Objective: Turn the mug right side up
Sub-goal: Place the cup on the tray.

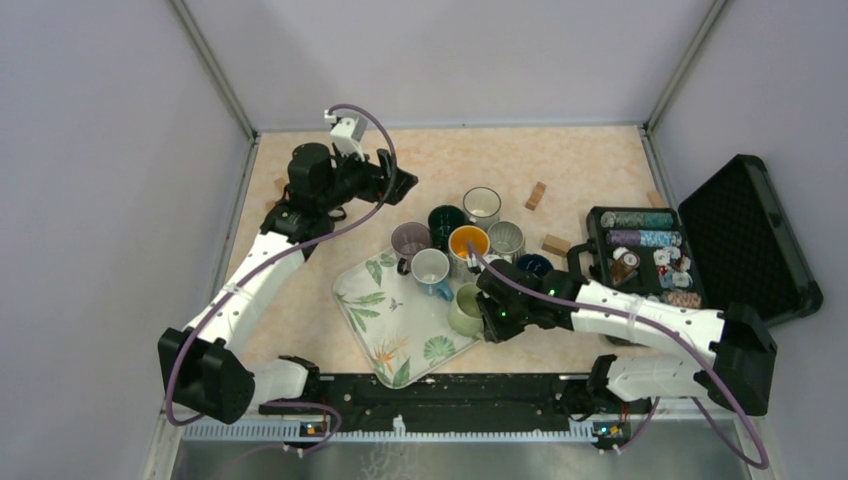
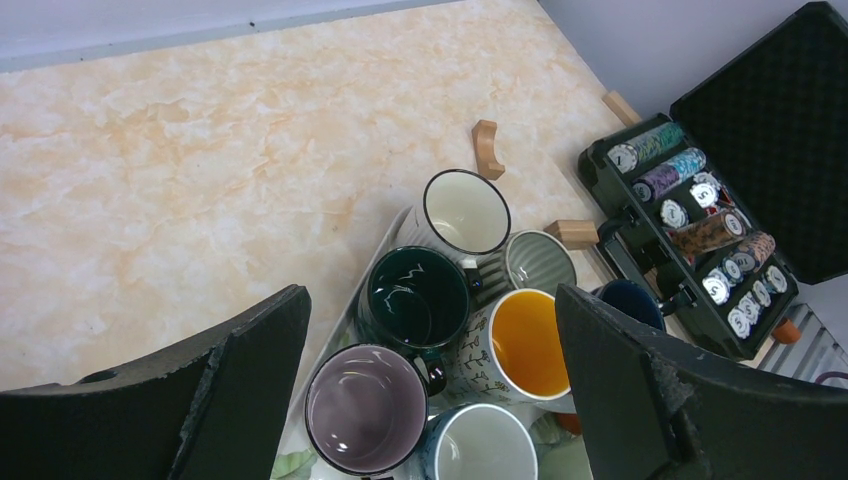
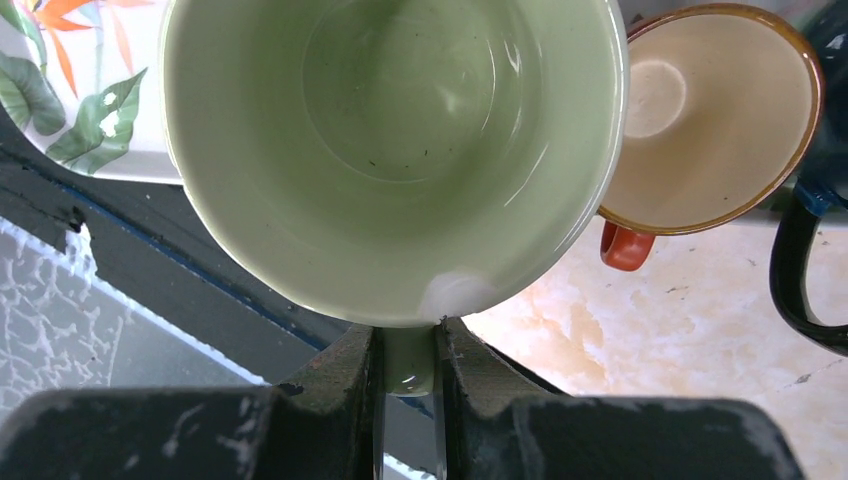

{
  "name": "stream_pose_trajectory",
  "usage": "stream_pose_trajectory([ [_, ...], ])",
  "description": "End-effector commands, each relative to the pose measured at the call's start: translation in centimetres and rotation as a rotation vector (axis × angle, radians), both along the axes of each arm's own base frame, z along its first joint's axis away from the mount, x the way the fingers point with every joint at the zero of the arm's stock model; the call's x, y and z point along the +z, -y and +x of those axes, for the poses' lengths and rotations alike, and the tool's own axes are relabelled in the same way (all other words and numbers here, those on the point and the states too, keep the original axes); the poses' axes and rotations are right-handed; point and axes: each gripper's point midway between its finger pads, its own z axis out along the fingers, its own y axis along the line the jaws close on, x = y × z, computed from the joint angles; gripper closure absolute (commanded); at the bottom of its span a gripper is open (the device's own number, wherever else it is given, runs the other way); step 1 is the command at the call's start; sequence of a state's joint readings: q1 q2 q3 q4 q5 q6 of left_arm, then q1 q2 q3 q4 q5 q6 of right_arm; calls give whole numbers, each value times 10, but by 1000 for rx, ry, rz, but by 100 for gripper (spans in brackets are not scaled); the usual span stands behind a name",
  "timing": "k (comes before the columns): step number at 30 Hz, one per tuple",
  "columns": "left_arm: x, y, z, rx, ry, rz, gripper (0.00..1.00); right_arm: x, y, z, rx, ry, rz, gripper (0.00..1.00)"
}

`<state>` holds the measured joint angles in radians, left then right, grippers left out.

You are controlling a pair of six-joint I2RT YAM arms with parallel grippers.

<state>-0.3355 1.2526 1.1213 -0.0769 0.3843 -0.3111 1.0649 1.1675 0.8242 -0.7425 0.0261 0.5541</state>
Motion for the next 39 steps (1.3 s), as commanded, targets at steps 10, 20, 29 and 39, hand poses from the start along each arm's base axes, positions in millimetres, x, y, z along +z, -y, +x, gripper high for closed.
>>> stream_pose_trajectory([
  [10,-6,-3,0,6,-1,11,2,0,-16,20,-54,115,16,100],
  [20,-8,-3,0,5,-4,13,2,-7,-15,21,-60,123,-14,100],
  [29,-10,-3,0,4,-7,16,2,-9,-15,20,-51,130,-43,100],
  [39,-19,-6,-1,19,-50,20,2,-3,-19,18,-39,139,-35,80],
])
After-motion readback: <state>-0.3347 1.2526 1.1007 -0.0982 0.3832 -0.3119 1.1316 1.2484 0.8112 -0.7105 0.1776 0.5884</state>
